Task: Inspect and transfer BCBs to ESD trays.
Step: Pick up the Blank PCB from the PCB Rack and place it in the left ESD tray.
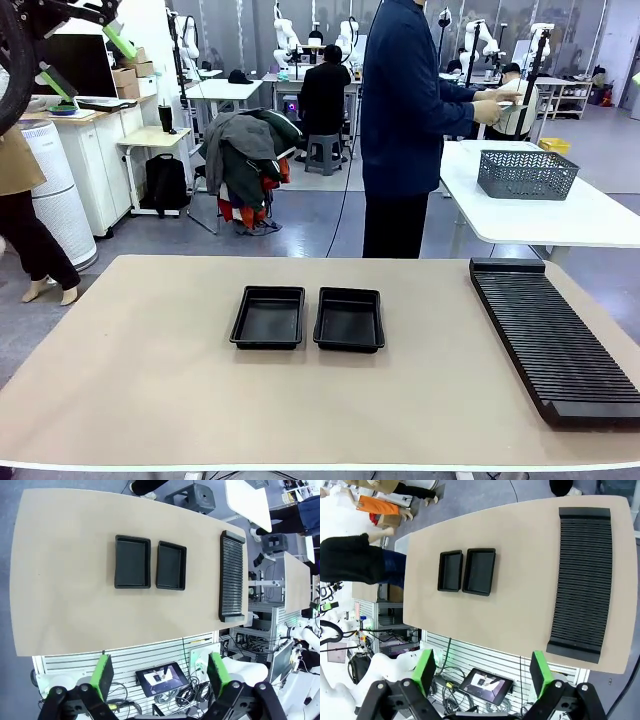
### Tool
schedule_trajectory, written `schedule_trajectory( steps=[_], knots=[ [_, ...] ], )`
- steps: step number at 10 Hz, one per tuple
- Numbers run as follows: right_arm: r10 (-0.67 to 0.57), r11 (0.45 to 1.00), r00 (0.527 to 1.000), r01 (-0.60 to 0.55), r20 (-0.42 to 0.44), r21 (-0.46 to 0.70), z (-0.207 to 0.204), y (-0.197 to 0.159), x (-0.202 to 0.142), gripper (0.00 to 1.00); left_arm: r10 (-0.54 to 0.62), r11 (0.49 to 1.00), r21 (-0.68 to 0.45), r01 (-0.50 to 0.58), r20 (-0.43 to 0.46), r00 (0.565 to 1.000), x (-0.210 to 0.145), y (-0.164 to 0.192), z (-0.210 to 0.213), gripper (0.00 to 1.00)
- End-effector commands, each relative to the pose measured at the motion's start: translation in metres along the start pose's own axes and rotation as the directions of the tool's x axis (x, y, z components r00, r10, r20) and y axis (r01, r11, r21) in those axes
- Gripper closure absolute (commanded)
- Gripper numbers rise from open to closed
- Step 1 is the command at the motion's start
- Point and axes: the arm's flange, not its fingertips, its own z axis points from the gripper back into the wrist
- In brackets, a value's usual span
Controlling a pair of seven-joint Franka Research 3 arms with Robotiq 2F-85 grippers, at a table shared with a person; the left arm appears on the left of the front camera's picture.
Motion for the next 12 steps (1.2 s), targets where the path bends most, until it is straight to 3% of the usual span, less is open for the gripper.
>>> schedule_trajectory(
  steps=[1, 12],
  knots=[
    [0.03, 0.999, 1.0, -0.03, 0.002, -0.035, -0.0018, 0.0002, -0.0068, 0.0, 0.022, 0.999, 0.044, -0.022, -0.006, 1.0, -0.0022, -0.0031, 0.0001, 0.0],
    [0.042, 0.996, 0.999, -0.04, 0.019, -0.081, 0.0043, 0.0035, -0.0146, 0.0, -0.025, 0.996, 0.083, 0.028, -0.043, 0.999, 0.0023, -0.01, 0.004, 0.0]
  ],
)
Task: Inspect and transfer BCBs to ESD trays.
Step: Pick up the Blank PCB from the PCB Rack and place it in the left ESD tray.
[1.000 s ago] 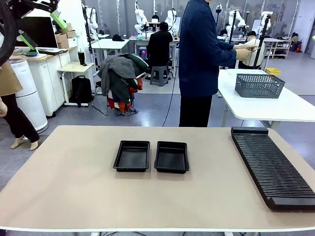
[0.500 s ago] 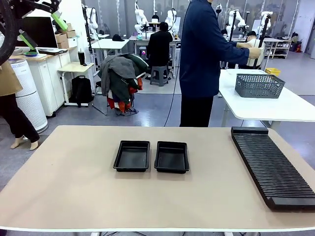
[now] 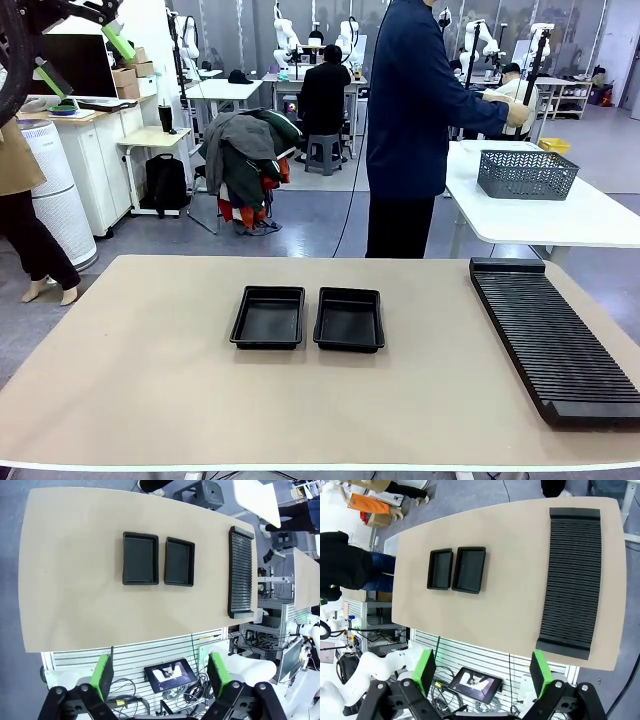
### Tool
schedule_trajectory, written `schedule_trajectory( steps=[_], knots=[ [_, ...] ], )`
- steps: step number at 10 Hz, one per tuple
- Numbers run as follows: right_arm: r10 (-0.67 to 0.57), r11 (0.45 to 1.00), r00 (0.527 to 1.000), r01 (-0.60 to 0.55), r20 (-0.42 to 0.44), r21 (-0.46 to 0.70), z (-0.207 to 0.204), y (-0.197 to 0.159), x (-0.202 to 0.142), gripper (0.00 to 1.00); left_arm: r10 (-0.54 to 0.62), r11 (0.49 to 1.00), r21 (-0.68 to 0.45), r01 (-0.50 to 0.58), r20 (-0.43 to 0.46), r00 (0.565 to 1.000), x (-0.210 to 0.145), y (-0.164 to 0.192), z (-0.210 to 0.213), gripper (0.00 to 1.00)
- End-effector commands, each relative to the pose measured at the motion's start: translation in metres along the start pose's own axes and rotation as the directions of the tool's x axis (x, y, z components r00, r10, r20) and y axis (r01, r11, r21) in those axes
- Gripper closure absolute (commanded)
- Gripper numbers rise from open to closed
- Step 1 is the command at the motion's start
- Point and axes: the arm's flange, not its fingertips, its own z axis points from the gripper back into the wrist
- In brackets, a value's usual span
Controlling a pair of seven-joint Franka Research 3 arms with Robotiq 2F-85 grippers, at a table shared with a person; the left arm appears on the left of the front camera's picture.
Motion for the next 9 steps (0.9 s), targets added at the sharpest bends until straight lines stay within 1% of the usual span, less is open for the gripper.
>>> schedule_trajectory(
  steps=[1, 3, 7, 9],
  knots=[
    [0.012, 1.0, 1.0, -0.011, 0.009, -0.02, -0.0039, -0.0001, -0.001, 0.0, -0.012, 0.999, 0.032, 0.013, -0.023, 1.0, 0.0036, -0.003, 0.0021, 0.0],
    [0.016, 1.0, 1.0, -0.016, 0.003, -0.017, -0.0053, 0.0014, 0.0012, 0.0, -0.019, 0.999, 0.036, 0.02, -0.029, 0.999, 0.0062, -0.0044, 0.0019, 0.0],
    [0.021, 1.0, 1.0, -0.021, -0.002, -0.013, -0.0087, 0.0017, 0.0011, 0.0, -0.082, 0.995, 0.059, 0.084, -0.027, 0.996, 0.0064, -0.0084, 0.0031, 0.0],
    [0.022, 1.0, 1.0, -0.022, 0.003, -0.013, -0.0079, 0.002, -0.0007, 0.0, -0.094, 0.993, 0.064, 0.096, -0.029, 0.995, 0.0068, -0.0105, 0.0023, 0.0]
  ],
)
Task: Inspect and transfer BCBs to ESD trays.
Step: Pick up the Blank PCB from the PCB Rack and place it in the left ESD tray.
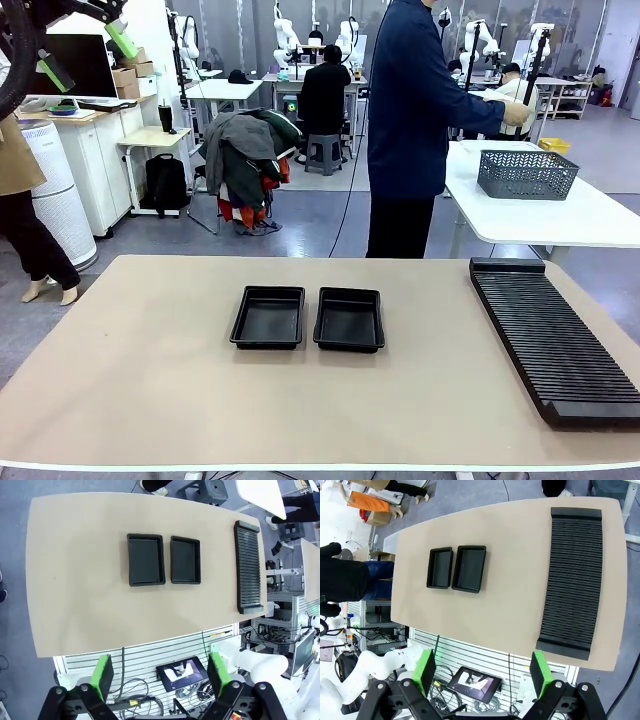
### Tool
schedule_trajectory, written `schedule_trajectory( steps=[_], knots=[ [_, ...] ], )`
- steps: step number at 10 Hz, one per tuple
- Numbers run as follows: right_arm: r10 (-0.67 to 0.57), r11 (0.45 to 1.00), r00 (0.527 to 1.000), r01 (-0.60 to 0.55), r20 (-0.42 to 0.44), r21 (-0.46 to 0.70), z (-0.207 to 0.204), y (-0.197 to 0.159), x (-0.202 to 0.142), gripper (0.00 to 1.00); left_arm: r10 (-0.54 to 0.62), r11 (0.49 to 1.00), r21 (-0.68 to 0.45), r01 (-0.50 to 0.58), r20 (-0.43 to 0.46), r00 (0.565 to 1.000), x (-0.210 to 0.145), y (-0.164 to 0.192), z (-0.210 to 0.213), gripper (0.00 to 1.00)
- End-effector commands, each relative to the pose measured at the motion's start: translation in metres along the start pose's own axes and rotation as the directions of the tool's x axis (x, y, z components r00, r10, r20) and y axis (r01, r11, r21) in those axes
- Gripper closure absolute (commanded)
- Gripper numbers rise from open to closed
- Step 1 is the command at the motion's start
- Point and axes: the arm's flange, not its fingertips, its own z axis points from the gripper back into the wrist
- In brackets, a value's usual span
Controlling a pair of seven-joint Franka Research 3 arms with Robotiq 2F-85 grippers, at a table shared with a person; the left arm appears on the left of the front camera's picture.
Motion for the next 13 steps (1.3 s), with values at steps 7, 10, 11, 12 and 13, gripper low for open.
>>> schedule_trajectory(
  steps=[7, 10, 11, 12, 13],
  knots=[
    [0.0, 1.0, 1.0, 0.0, 0.001, 0.0, 0.0002, 0.0001, -0.0004, 0.0, -0.012, 1.0, 0.0, 0.012, -0.001, 1.0, 0.0007, -0.0007, 0.0, 0.0],
    [0.0, 1.0, 1.0, 0.0, 0.001, 0.0, 0.0002, 0.0001, -0.0004, 0.0, -0.012, 1.0, 0.0, 0.012, -0.001, 1.0, 0.0007, -0.0007, 0.0, 0.0],
    [0.0, 1.0, 1.0, 0.0, 0.001, 0.0, 0.0002, 0.0001, -0.0004, 0.0, -0.012, 1.0, 0.0, 0.012, -0.001, 1.0, 0.0007, -0.0007, 0.0, 0.0],
    [0.0, 1.0, 1.0, 0.0, 0.001, 0.0, 0.0002, 0.0001, -0.0004, 0.0, -0.012, 1.0, 0.0, 0.012, -0.001, 1.0, 0.0007, -0.0007, 0.0, 0.0],
    [0.0, 1.0, 1.0, 0.0, 0.001, 0.0, 0.0002, 0.0001, -0.0004, 0.0, -0.012, 1.0, 0.0, 0.012, -0.001, 1.0, 0.0007, -0.0007, 0.0, 0.0]
  ],
)
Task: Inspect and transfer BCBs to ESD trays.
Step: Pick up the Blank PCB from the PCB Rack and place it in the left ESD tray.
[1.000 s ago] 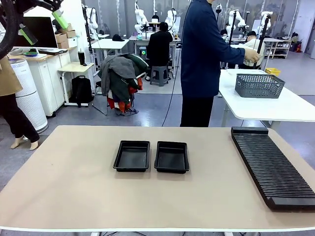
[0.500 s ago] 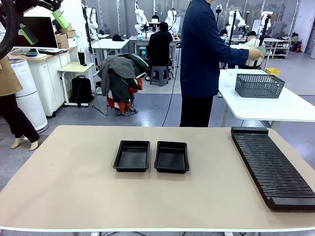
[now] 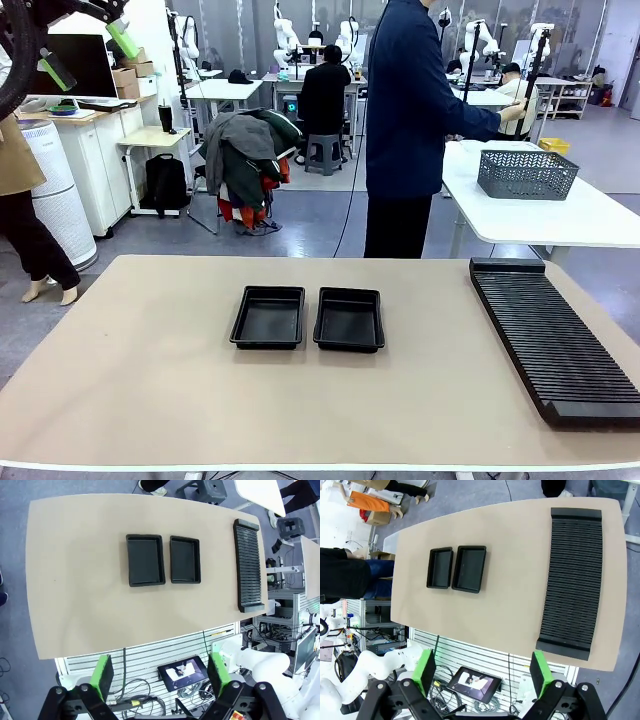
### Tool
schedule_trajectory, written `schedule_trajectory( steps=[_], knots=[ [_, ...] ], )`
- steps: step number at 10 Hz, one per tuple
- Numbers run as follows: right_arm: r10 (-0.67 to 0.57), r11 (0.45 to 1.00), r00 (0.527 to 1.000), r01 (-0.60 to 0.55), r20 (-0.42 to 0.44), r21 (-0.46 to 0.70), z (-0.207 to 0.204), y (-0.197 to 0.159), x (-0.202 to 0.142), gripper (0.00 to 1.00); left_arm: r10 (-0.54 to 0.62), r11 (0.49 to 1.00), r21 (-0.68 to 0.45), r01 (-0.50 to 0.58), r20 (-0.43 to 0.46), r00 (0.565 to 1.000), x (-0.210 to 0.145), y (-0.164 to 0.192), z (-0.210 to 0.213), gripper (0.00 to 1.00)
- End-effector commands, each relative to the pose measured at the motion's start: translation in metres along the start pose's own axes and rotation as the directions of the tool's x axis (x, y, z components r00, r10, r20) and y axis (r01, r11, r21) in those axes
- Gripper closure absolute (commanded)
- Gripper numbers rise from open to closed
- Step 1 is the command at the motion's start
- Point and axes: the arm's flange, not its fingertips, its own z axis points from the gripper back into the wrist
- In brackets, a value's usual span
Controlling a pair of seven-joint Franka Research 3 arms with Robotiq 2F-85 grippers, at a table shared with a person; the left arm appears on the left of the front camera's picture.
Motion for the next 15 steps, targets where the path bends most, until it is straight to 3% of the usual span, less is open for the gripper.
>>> schedule_trajectory(
  steps=[1, 12, 15],
  knots=[
    [-0.001, 1.0, 1.0, 0.001, -0.001, 0.001, -0.0002, -0.0004, 0.0001, 0.0, 0.003, 1.0, 0.0, -0.003, -0.001, 1.0, -0.0001, 0.0006, -0.0003, 0.0],
    [-0.001, 1.0, 1.0, 0.001, -0.001, 0.001, -0.0002, -0.0004, 0.0001, 0.0, 0.0, 1.0, 0.0, 0.0, 0.0, 1.0, 0.0, 0.0, 0.0, 0.0],
    [-0.001, 1.0, 1.0, 0.001, -0.005, -0.006, 0.0036, 0.0008, 0.0017, 0.0, 0.045, 0.999, 0.003, -0.045, 0.056, 0.997, -0.0016, 0.003, -0.0073, 0.0]
  ],
)
